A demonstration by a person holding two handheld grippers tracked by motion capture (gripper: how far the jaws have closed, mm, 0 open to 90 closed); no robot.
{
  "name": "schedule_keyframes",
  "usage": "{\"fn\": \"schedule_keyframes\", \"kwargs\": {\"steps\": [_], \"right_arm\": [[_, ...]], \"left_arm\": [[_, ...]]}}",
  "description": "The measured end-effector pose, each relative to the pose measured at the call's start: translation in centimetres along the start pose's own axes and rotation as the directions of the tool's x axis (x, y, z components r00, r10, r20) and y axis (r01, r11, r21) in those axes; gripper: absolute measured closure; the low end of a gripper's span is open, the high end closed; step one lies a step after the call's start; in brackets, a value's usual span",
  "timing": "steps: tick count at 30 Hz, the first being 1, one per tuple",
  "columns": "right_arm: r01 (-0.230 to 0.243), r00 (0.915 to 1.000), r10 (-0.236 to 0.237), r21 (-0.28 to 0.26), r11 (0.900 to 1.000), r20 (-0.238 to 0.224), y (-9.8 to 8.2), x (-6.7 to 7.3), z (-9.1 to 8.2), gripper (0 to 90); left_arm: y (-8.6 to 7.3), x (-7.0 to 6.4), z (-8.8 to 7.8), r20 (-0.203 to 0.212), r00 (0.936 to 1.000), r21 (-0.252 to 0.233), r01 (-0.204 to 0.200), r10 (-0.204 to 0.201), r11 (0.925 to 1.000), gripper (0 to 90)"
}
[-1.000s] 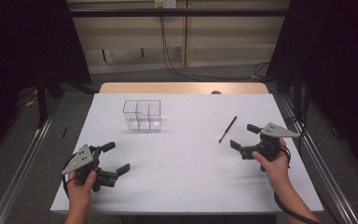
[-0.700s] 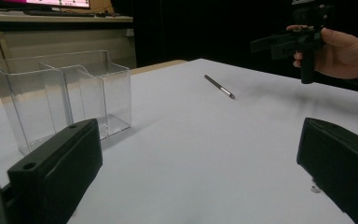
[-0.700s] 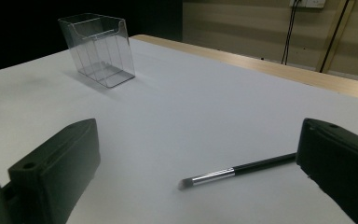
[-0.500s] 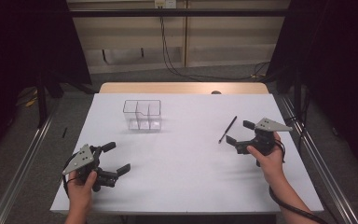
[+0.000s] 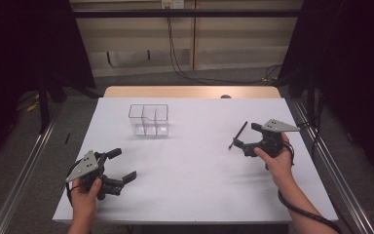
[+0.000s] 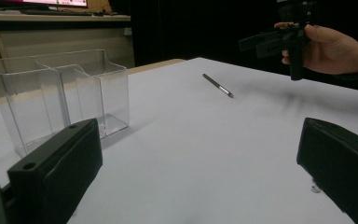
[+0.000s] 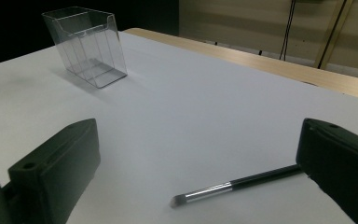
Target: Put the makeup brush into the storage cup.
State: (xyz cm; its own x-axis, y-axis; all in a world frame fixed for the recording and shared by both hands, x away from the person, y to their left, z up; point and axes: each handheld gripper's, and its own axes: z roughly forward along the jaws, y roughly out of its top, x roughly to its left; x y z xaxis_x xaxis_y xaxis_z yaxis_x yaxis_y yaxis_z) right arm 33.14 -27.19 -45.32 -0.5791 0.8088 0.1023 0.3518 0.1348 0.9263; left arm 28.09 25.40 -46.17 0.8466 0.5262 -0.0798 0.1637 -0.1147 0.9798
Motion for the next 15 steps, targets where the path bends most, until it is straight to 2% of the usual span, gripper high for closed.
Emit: {"fn": "schedule_keyframes", "kwargs": {"steps": [7, 15], "right_arm": [[-0.007, 0.9999, 0.007, 0.027, 1.000, 0.013, -0.1, -0.3, 0.6, 0.0], [-0.016, 0.9996, 0.015, 0.035, 0.999, 0.025, -0.1, -0.7, 1.1, 0.0]], "left_arm": [[0.0, 0.0, 0.1, 0.004, 1.0000, 0.002, -0.003, 0.003, 1.0000, 0.0], [0.0, 0.0, 0.1, 0.006, 1.0000, 0.003, 0.000, 0.000, 1.0000, 0.0]]}}
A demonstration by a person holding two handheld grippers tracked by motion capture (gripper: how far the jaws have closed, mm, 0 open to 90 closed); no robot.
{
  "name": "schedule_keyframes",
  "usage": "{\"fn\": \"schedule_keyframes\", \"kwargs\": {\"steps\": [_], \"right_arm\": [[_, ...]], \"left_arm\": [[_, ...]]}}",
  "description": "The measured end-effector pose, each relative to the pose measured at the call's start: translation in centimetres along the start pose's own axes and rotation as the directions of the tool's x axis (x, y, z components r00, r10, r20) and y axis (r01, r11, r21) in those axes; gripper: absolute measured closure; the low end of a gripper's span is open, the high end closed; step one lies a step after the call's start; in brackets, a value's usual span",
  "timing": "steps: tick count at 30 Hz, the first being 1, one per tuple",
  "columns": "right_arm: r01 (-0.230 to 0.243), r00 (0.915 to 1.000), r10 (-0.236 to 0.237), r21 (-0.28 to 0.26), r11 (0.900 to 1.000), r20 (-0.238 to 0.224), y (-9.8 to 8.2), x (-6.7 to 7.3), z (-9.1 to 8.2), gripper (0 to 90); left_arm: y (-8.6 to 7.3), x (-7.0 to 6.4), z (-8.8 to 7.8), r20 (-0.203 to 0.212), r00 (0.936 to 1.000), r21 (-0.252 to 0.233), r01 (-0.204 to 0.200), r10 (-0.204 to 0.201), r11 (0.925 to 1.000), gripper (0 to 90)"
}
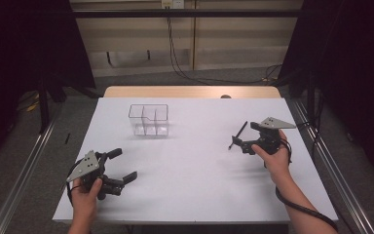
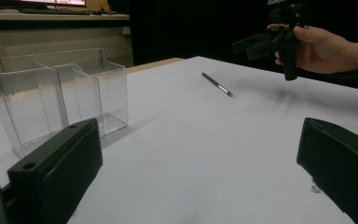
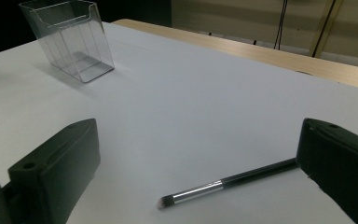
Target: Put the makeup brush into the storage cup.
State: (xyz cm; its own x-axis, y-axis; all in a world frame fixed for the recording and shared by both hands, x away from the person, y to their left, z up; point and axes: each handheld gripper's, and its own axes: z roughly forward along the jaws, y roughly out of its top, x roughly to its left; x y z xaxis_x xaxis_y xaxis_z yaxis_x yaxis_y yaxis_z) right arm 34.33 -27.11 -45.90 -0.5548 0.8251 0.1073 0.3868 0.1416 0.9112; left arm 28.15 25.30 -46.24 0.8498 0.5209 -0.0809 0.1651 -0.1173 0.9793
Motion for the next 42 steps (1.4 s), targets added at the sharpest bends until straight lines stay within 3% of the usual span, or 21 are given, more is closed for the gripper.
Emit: {"fn": "schedule_keyframes", "kwargs": {"steps": [15, 25, 32, 35, 36, 38, 42], "right_arm": [[0.000, 0.9999, 0.000, 0.025, 1.000, 0.015, 0.4, -0.3, 1.2, 0.0], [-0.019, 0.9993, 0.016, 0.101, 0.995, 0.033, 0.9, -0.4, 2.3, 0.0], [-0.049, 0.9978, 0.040, 0.193, 0.980, 0.052, 1.1, -0.6, 3.2, 0.0], [-0.062, 0.9968, 0.047, 0.244, 0.968, 0.064, 1.2, -0.6, 3.5, 0.0], [-0.071, 0.9958, 0.052, 0.273, 0.959, 0.075, 1.3, -0.7, 3.6, 0.0], [-0.079, 0.9950, 0.058, 0.283, 0.956, 0.081, 1.3, -0.7, 3.7, 0.0], [-0.102, 0.9915, 0.069, 0.332, 0.938, 0.110, 1.5, -0.8, 3.8, 0.2]], "left_arm": [[0.0, 0.0, 0.1, 0.002, 1.0000, 0.000, 0.005, -0.005, 1.0000, 0.0], [-0.1, 0.1, 0.1, 0.005, 1.0000, 0.003, 0.006, -0.006, 1.0000, 0.0], [-0.1, 0.1, 0.1, 0.005, 1.0000, 0.009, 0.005, -0.005, 1.0000, 0.0], [-0.1, 0.1, 0.1, 0.004, 1.0000, 0.009, 0.008, -0.008, 0.9999, 0.0], [-0.1, 0.1, 0.1, 0.006, 1.0000, 0.011, 0.008, -0.008, 0.9999, 0.0], [-0.1, 0.1, 0.2, 0.009, 0.9999, 0.011, 0.008, -0.008, 0.9999, 0.0], [-0.1, 0.1, 0.2, 0.008, 0.9999, 0.016, 0.007, -0.007, 0.9998, 0.0]]}}
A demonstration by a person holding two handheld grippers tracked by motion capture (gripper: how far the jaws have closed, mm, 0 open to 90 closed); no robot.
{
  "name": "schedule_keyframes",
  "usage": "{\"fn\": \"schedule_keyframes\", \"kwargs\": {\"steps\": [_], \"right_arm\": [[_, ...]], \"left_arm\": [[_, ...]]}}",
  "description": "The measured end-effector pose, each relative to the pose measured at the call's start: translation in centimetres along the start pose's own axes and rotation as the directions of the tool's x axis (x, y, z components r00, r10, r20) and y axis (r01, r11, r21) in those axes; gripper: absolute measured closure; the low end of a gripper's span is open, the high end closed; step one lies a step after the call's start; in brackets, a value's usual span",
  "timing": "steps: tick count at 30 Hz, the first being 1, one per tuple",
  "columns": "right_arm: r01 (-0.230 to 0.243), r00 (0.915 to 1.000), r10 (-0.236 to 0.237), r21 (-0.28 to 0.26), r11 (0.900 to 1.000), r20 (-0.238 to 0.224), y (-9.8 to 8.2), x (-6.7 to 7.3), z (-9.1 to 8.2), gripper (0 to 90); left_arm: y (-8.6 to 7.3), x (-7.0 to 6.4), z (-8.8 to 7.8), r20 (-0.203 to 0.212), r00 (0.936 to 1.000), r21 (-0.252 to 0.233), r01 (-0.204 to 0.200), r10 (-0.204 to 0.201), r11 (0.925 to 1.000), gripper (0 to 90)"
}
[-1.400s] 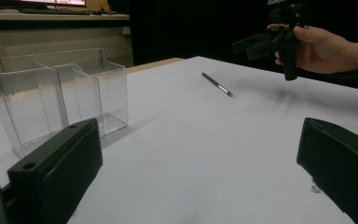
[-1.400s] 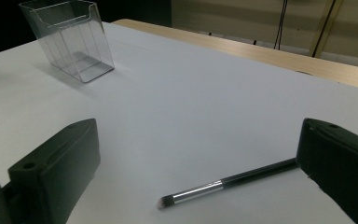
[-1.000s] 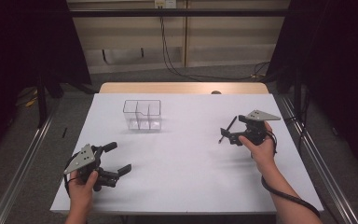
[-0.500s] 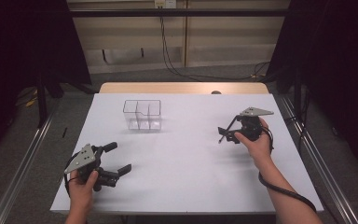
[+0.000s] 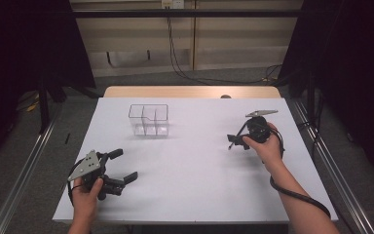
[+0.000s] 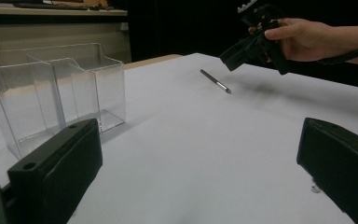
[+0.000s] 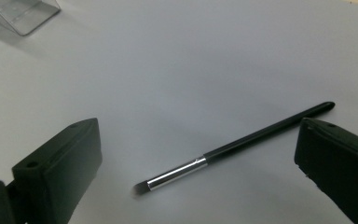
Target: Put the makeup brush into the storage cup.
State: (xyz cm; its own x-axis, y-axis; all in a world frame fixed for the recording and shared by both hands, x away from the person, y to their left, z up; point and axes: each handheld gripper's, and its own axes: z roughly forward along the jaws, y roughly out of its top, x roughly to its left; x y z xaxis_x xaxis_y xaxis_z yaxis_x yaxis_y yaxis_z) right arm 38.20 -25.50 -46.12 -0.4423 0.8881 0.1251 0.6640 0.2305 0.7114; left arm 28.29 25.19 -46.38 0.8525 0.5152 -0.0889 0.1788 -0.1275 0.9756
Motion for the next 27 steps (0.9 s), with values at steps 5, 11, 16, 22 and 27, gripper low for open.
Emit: {"fn": "schedule_keyframes", "kwargs": {"steps": [5, 11, 16, 22, 27], "right_arm": [[-0.015, 0.9997, 0.014, 0.057, 0.998, 0.022, 0.3, -0.1, 0.1, 0.2], [-0.028, 0.9989, 0.024, 0.105, 0.994, 0.041, 0.8, 0.0, 0.3, 0.2], [-0.039, 0.9976, 0.031, 0.138, 0.990, 0.063, 1.1, 0.1, 0.8, 0.8], [-0.047, 0.9973, 0.036, 0.168, 0.985, 0.064, 1.4, 0.3, 1.4, 6.4], [-0.032, 0.9968, 0.016, 0.218, 0.976, 0.079, 1.5, 0.7, 2.0, 10.4]], "left_arm": [[0.0, 0.0, 0.1, 0.002, 1.0000, 0.002, 0.002, -0.002, 1.0000, 0.0], [0.0, -0.1, 0.1, 0.005, 1.0000, 0.001, 0.002, -0.002, 1.0000, 0.0], [0.0, -0.2, 0.2, 0.007, 1.0000, -0.001, 0.003, -0.003, 1.0000, 0.0], [0.0, -0.1, 0.1, 0.007, 1.0000, -0.001, 0.001, -0.001, 1.0000, 0.0], [0.0, -0.1, 0.2, 0.011, 0.9999, 0.001, 0.001, -0.001, 1.0000, 0.0]]}}
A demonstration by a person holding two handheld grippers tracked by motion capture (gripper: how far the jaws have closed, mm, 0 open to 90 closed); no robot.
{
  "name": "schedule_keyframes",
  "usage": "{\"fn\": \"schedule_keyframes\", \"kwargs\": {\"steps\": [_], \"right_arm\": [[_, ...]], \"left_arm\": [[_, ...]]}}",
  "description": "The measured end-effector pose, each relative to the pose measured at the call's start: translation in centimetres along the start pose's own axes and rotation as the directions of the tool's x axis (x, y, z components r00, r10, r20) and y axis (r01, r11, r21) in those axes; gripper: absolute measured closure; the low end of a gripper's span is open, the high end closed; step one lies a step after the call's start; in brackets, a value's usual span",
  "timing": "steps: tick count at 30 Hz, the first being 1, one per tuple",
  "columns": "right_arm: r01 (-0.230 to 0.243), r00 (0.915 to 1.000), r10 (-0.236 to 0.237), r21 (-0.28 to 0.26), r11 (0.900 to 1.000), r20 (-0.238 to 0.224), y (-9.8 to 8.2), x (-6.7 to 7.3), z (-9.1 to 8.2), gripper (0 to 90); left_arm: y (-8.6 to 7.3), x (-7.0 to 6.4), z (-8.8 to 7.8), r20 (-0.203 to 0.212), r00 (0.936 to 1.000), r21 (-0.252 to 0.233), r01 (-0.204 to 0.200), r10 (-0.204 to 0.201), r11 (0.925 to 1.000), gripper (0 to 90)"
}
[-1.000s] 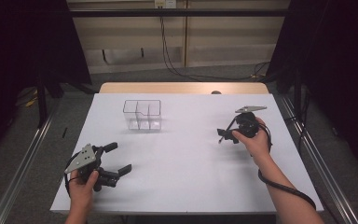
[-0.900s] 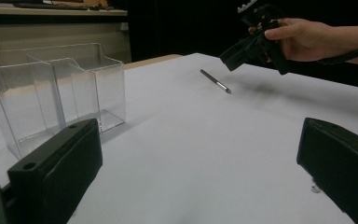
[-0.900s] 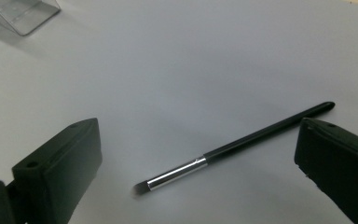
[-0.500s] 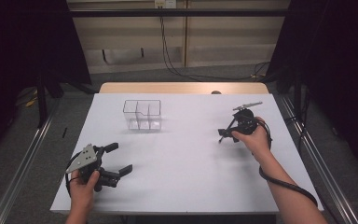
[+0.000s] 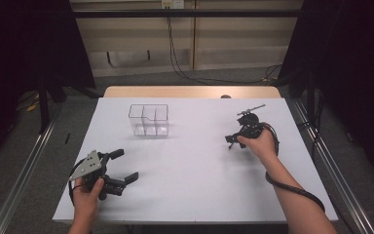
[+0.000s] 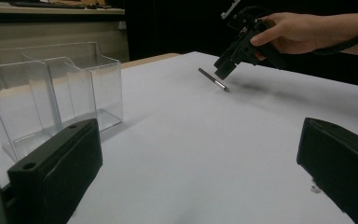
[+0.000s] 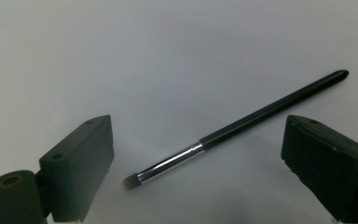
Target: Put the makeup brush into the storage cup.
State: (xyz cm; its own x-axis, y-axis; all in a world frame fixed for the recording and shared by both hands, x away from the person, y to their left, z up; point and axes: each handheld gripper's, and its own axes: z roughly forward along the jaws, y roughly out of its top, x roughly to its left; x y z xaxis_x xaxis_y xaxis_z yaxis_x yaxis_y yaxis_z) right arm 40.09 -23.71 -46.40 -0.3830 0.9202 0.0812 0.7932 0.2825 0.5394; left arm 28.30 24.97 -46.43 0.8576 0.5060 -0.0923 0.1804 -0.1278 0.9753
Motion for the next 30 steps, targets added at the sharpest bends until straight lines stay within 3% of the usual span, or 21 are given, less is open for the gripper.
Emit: {"fn": "schedule_keyframes", "kwargs": {"steps": [7, 24, 30], "right_arm": [[0.004, 0.9996, -0.005, 0.042, 0.999, 0.029, -0.1, 0.2, 0.6, 17.8], [0.007, 0.9983, -0.011, 0.065, 0.998, 0.057, 0.3, 0.0, 1.4, 32.0], [0.011, 0.9980, -0.017, 0.092, 0.996, 0.061, 0.4, 0.0, 1.0, 49.8]], "left_arm": [[0.0, 0.0, 0.0, 0.002, 1.0000, 0.000, 0.000, 0.000, 1.0000, 0.0], [-0.1, 0.1, 0.0, 0.001, 1.0000, 0.008, 0.001, -0.001, 1.0000, 0.1], [-0.1, 0.1, 0.0, 0.006, 1.0000, 0.008, 0.003, -0.003, 1.0000, 0.2]]}}
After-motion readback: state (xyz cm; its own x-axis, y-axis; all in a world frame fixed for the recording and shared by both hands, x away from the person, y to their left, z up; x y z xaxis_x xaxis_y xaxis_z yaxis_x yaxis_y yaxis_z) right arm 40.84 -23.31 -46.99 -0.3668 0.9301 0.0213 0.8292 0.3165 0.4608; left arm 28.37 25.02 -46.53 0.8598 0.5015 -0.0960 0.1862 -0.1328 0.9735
